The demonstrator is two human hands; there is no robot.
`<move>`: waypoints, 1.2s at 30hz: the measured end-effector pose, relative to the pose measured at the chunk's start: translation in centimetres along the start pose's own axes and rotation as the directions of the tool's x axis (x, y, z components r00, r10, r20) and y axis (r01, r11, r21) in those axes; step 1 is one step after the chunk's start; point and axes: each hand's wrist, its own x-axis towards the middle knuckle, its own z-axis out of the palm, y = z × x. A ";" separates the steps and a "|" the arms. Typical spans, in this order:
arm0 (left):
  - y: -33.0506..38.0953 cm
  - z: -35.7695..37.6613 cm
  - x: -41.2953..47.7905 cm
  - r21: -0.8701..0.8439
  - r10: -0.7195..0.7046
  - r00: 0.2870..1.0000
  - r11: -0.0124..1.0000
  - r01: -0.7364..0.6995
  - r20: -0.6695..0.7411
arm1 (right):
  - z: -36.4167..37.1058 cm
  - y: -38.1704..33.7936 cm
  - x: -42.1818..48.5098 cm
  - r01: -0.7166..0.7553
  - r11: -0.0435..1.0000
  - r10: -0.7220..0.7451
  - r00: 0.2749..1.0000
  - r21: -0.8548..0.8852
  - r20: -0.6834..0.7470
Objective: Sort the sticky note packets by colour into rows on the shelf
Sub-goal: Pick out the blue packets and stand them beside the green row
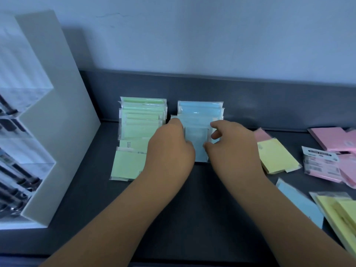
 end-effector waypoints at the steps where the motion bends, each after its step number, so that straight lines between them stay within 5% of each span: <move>1: 0.0 0.0 0.0 0.011 0.001 1.000 1.000 -0.001 0.005 | 0.1 -0.1 -0.1 0.009 1.000 -0.009 1.000 -0.015 -0.007; 16: 0.6 -0.5 -0.4 0.371 0.324 0.931 0.896 -0.246 -0.167 | -2.0 0.1 -0.3 0.109 0.959 -0.124 0.992 -0.261 -0.040; 21: 1.2 -1.8 -1.5 0.526 0.321 0.941 0.822 -0.219 -0.111 | -4.4 1.6 -0.4 0.131 0.937 -0.147 0.989 -0.324 -0.026; 36: 8.6 3.7 -5.9 0.486 0.371 0.923 0.829 -0.278 -0.104 | -12.8 13.1 -3.0 0.047 0.974 -0.079 0.988 -0.222 -0.135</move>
